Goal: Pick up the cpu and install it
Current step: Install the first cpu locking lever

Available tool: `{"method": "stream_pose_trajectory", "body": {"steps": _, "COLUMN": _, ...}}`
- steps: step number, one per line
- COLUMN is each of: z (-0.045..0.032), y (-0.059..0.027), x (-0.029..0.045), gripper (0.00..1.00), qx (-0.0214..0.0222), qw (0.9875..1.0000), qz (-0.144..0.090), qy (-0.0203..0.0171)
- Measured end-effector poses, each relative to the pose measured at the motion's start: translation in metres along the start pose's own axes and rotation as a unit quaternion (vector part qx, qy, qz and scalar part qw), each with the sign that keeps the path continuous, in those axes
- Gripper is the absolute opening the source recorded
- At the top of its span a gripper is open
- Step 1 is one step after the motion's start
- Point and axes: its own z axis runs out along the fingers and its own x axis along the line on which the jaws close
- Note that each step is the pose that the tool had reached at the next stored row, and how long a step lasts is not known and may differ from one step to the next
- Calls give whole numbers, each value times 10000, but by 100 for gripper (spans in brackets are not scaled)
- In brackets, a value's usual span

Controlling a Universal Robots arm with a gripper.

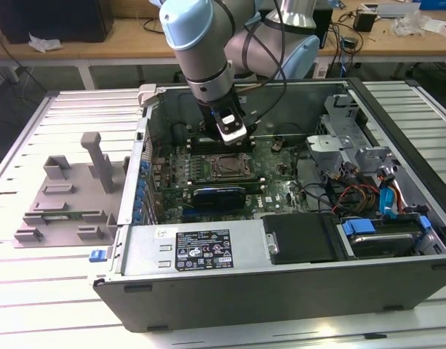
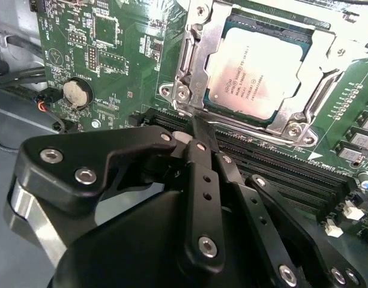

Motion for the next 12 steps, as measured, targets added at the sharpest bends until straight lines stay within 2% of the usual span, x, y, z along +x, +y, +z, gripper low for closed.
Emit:
{"method": "stream_pose_trajectory", "body": {"steps": 10, "z": 4, "y": -45, "x": -11, "gripper": 11, "qx": -3, "qw": 10000, "qz": -1, "qy": -13}}
{"method": "stream_pose_trajectory", "body": {"steps": 12, "z": -19, "y": -42, "x": -17, "gripper": 11, "qx": -3, "qw": 10000, "qz": -2, "qy": -12}}
